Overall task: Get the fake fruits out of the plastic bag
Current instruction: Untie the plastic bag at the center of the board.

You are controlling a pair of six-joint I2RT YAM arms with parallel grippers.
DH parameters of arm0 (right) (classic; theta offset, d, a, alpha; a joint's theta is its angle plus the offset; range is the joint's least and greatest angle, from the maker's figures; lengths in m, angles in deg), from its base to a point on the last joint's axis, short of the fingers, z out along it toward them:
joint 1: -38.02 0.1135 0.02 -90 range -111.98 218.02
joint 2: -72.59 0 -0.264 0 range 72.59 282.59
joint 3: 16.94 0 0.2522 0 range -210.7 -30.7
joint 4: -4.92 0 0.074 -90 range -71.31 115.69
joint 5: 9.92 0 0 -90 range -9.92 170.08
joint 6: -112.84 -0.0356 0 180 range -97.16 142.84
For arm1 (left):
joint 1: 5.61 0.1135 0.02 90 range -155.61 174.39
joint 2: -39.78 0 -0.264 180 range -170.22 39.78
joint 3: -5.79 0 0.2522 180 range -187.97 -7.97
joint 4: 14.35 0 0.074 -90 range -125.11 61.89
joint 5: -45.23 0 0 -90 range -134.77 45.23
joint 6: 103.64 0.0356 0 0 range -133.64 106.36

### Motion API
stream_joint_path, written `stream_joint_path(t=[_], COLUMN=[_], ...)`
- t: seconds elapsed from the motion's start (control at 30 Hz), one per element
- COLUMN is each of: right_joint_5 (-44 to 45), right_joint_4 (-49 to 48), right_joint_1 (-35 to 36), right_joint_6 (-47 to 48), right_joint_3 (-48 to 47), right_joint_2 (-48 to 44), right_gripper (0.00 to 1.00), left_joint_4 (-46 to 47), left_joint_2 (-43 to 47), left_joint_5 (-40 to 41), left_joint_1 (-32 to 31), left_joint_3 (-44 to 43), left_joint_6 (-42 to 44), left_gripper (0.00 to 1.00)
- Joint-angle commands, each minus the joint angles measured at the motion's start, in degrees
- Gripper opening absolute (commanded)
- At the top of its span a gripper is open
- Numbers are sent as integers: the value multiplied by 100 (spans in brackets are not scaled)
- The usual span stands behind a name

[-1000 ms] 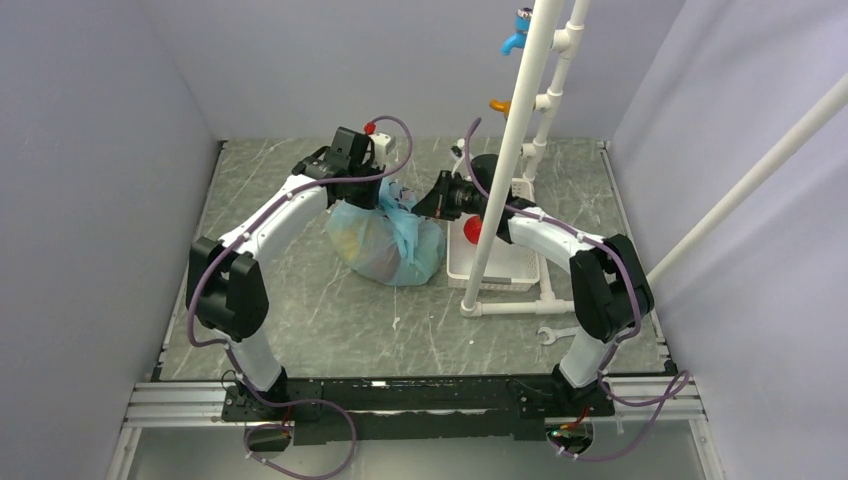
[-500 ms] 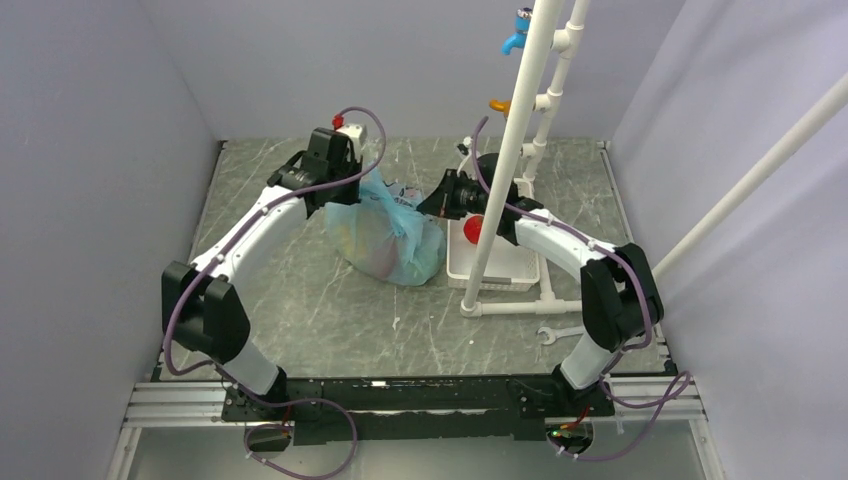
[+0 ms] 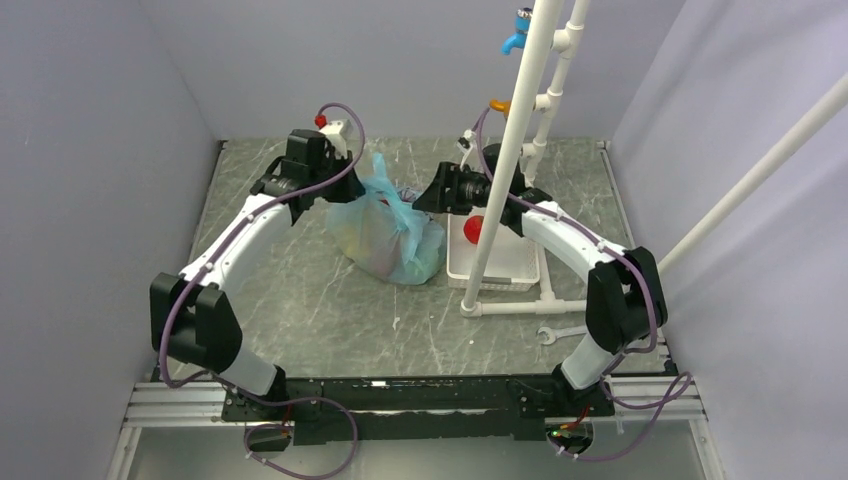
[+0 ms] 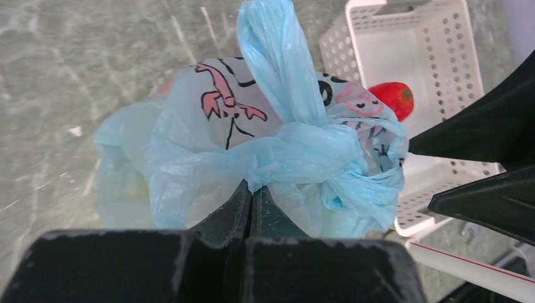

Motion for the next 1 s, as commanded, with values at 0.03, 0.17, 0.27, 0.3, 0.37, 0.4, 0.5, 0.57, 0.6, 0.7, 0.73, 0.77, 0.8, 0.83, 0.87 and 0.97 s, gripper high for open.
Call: stream_joint_path(t=[0.03,0.17,0.27,0.3,0.37,0.4,0.5,0.57,0.6,0.7,0.73,0.77,0.8,0.83,0.87,0.97], right_joint_5=[78,4,-410,-492,-829,-884,-669,-326,-118,618,879,1084,1325,1627,1994,2802], right_joint_4=[533,413,938,1170,1537,1621,1622,1818,1963,2452,2478,2476,2465,2413,2334,1926], right_joint_1=[165,321,391,392,394,413,517,610,659,884,972,1050,1145,1238,1374,1564], right_joint_6=[431,1649,2558,2733,2978,3007,3163,3455,3579,3968,4062,4150,4217,4261,4261,4285], right_joint_3=[-748,-470,-874,-1103,-1589,-1745,-1892,-2059,-2193,-2582,-2593,-2587,-2567,-2524,-2466,-2104], right_joint_2=[-198,-670,-387,-165,275,459,746,914,1010,1305,1343,1358,1368,1358,1335,1156], right_gripper=[73,93,93,91,84,82,82,83,82,76,74,72,71,68,67,66], left_joint_4=[360,-24,-158,-91,106,174,140,57,27,-21,-34,-33,-35,-34,-48,-118], left_joint_2=[-481,-843,-938,-955,-997,-1031,-1169,-1221,-1238,-1285,-1310,-1334,-1358,-1370,-1377,-1394], left_joint_5=[-1098,-1506,-1582,-1688,-2001,-2112,-2332,-2349,-2345,-2332,-2351,-2399,-2449,-2451,-2424,-2328], left_joint_1=[7,130,212,265,382,421,470,474,478,479,479,487,488,488,490,518], left_joint_3=[-231,-551,-658,-624,-509,-493,-575,-638,-654,-687,-696,-708,-719,-720,-720,-753], left_joint_6=[-452,-574,-618,-680,-851,-883,-851,-808,-794,-784,-791,-799,-803,-804,-801,-776], left_gripper=[0,0,0,0,0,0,0,0,0,0,0,0,0,0,0,0])
